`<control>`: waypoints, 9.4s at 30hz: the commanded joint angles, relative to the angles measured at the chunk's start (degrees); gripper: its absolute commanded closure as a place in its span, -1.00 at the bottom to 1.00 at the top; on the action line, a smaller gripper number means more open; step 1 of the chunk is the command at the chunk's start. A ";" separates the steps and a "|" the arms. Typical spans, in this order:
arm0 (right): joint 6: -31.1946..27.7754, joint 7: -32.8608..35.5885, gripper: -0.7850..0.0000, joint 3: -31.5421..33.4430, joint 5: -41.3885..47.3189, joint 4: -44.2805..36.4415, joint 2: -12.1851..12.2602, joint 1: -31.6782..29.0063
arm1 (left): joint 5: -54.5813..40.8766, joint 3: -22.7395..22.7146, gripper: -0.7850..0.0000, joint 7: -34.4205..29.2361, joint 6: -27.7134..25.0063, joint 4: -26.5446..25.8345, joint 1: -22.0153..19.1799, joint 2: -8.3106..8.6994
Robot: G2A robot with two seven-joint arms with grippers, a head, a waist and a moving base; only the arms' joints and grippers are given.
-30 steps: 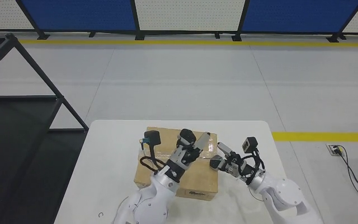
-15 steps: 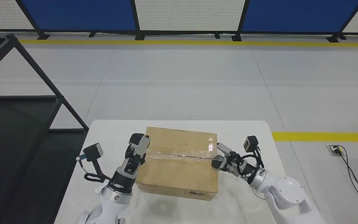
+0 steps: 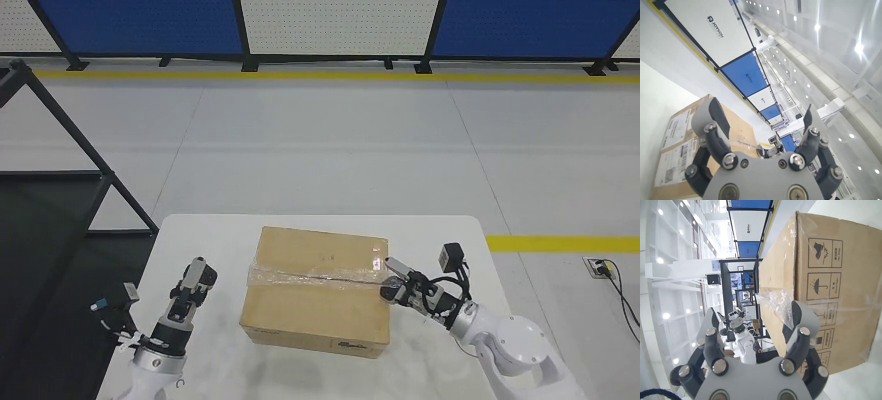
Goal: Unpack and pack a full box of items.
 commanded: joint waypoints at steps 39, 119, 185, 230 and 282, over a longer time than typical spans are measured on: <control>6.02 -4.60 1.00 0.68 -0.57 -8.46 0.33 -2.41 | -6.40 4.94 -1.00 -16.43 5.46 7.21 -9.00 1.82; -11.27 -14.26 -1.00 7.62 1.26 -15.51 0.80 -12.59 | -17.35 4.94 -1.00 -16.92 -5.91 10.10 -8.44 3.75; 4.15 -19.40 -1.00 -22.46 -0.64 1.95 -7.72 14.03 | -19.60 13.81 -1.00 -18.21 28.20 20.57 -26.20 4.42; 10.54 -15.59 1.00 -10.82 -9.86 -3.39 -6.79 5.38 | -20.92 13.89 -1.00 -16.97 27.45 18.11 -25.01 5.27; 37.04 -8.28 1.00 -18.48 -32.41 -9.36 -7.16 14.92 | -26.30 7.61 -1.00 -11.09 18.94 9.73 -15.57 6.19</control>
